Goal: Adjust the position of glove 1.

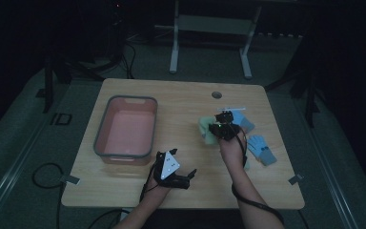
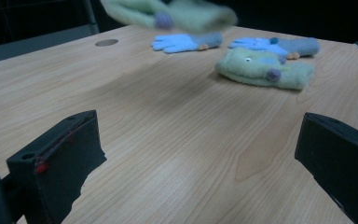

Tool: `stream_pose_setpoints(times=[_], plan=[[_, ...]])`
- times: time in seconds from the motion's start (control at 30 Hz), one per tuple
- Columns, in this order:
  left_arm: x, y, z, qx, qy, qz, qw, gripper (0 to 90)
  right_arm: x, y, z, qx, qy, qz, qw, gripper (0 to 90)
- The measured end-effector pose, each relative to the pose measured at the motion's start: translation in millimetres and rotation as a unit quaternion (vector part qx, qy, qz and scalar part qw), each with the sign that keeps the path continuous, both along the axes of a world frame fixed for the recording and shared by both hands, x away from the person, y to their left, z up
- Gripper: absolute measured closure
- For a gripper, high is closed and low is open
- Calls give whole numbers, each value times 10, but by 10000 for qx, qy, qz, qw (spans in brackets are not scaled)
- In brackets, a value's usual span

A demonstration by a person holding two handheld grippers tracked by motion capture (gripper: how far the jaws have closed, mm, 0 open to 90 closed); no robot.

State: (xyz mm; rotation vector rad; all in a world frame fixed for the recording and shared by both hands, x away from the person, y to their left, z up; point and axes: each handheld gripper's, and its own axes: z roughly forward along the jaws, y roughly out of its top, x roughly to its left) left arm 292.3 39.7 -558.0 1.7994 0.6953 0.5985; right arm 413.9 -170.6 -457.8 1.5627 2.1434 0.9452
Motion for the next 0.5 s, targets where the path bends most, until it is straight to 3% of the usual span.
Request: stream_pose_setpoints(times=[0.07,0.13,0.17,0.27,0.5], plan=[[-1,-1,0,1,-6,1,10000,5,-89,38,-85,-75,-16,-96,9999,845],[-2,-3,-2,-3,-15,4,10000,5,-124,51,-134,-46,50,-132,9999,845],[-4,-6,-2,-15,-17,8,10000,5,-200,71,-229,41,120,-235,9996,845],[-5,-5,-2,-11,-19,7,10000,5,-307,140,-352,-46,125,-200,9997,845],[-8,-4,-1,2,-24,5,10000,5,-341,145,-468,-67,66,-467,9989,845]])
